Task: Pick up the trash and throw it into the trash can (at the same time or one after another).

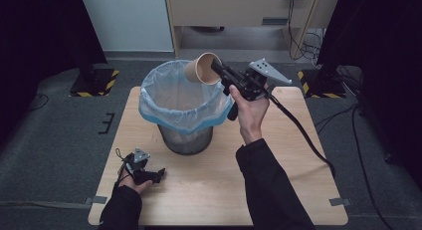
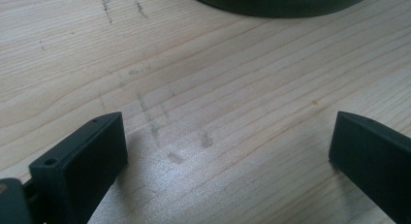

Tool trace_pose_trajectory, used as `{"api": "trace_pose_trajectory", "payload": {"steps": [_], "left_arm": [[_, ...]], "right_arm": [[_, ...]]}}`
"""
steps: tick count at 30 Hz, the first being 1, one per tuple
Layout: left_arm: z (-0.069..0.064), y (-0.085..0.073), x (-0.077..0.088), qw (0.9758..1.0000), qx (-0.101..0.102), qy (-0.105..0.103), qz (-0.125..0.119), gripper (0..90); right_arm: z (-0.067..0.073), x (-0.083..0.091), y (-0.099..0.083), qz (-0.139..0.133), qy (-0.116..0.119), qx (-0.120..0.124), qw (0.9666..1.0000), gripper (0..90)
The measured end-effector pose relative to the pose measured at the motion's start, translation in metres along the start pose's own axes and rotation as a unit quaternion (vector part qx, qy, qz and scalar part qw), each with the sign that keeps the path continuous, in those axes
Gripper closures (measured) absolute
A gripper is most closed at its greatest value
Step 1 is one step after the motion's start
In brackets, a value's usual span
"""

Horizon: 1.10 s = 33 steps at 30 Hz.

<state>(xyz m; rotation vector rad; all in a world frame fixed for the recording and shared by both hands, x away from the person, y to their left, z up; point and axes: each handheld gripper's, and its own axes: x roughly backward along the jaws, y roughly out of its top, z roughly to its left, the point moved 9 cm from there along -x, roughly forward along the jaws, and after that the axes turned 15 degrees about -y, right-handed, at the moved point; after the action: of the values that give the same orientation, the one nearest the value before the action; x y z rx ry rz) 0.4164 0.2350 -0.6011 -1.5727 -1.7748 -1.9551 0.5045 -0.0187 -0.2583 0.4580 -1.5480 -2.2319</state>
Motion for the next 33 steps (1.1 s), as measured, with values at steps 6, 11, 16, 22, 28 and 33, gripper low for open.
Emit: {"api": "trace_pose_trajectory", "payload": {"steps": [6, 11, 16, 22, 28, 33], "left_arm": [[0.000, 0.000, 0.000, 1.0000, -0.001, -0.001, 0.000, 0.0], [0.000, 0.000, 0.000, 1.0000, -0.001, -0.001, 0.000, 0.0], [0.000, 0.000, 0.000, 1.0000, -0.001, -0.001, 0.000, 0.0], [0.000, 0.000, 0.000, 1.0000, -0.001, -0.001, 0.001, 0.0], [0.000, 0.000, 0.000, 1.0000, -0.001, -0.001, 0.001, 0.0], [0.000, 0.000, 0.000, 1.0000, -0.001, -0.001, 0.001, 0.0]], "right_arm": [[0.002, -0.018, -0.020, 0.019, -0.013, 0.007, 0.9997, 77.3], [0.002, -0.028, -0.038, 0.043, -0.013, 0.028, 0.9986, 56.3], [-0.014, -0.016, -0.036, 0.048, -0.019, 0.041, 0.9978, 41.8], [-0.039, 0.015, -0.039, 0.059, -0.023, 0.064, 0.9960, 30.8], [-0.064, 0.051, -0.066, 0.098, -0.020, 0.082, 0.9917, 26.2], [-0.085, 0.076, -0.097, 0.140, -0.022, 0.091, 0.9858, 24.1]]}}
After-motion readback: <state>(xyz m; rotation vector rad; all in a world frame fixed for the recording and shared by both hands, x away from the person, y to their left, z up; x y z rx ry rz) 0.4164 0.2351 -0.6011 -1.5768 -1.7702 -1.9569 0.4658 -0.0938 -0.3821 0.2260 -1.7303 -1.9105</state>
